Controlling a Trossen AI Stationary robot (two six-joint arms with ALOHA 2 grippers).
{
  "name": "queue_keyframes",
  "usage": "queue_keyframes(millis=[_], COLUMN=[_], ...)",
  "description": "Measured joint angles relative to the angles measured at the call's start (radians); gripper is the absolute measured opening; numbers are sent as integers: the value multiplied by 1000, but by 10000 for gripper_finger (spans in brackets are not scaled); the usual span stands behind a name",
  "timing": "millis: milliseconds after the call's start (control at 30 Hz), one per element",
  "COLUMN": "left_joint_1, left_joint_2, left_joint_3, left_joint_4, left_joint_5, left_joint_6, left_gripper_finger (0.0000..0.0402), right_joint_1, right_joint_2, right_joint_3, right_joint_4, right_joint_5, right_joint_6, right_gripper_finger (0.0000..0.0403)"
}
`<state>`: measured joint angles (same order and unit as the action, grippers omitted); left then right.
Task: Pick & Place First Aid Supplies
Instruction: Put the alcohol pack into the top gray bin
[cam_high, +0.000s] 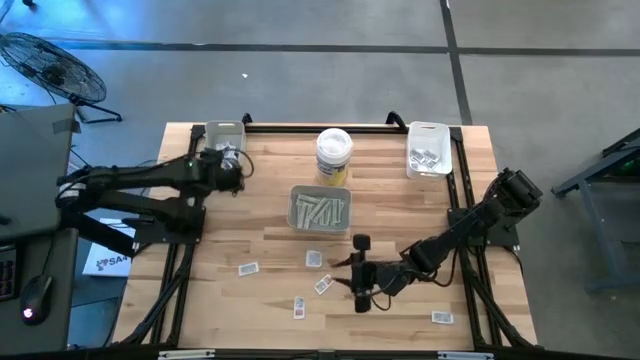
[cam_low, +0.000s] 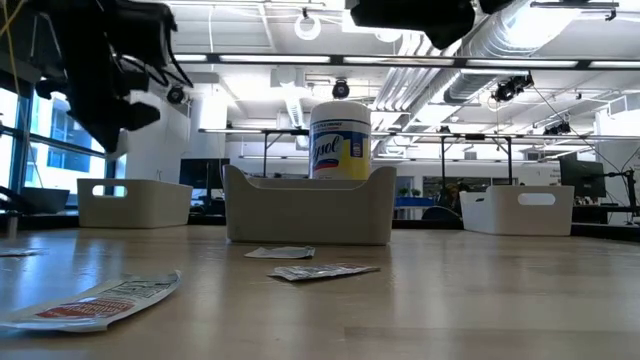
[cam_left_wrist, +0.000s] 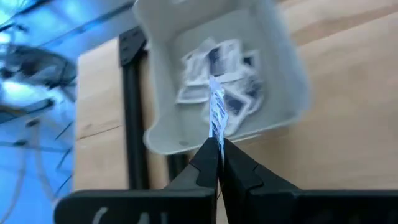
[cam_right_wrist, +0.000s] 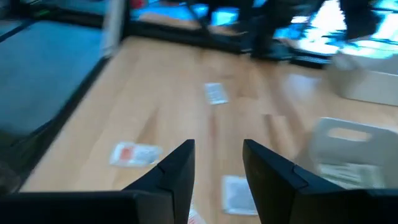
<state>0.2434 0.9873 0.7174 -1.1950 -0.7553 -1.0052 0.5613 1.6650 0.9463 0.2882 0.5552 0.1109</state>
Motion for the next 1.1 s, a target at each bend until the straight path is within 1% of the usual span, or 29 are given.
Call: queue_keyframes(millis=[67,133,267,400,467,533,667,733,800,933,1100], left_joint_1=[77,148,267,350,396,447,577,639,659,652,654], left_joint_2=[26,59,119,184,211,237,278,294,297,296,296], left_joint_3=[0,0,0,0,0,0,0,0,8,23,27], left_joint_4=[15,52,156,264,318,374,464,475,475,496,497], left_joint_5=[24,36,97,104,126,184,370,419,443,466,455], left_joint_6=[65,139,286,403,469,534,660,695,708,695,661], left_gripper_finger=[0,0,0,0,0,0,0,0,0,0,0], right_joint_1=[-1,-2,0,0,0,0,-1,-1,-1,-1,-1], right_joint_2=[0,0,0,0,0,0,0,0,0,0,0], right_joint_3=[0,0,0,0,0,0,0,0,0,0,0], right_joint_4=[10,16,16,16,16,16,16,16,16,5,-1], right_joint_5=[72,101,49,-19,-38,-53,-65,-65,-66,-66,-73], right_joint_6=[17,20,20,20,20,20,20,20,20,15,11], right_gripper_finger=[129,130,130,129,130,130,129,129,130,129,130])
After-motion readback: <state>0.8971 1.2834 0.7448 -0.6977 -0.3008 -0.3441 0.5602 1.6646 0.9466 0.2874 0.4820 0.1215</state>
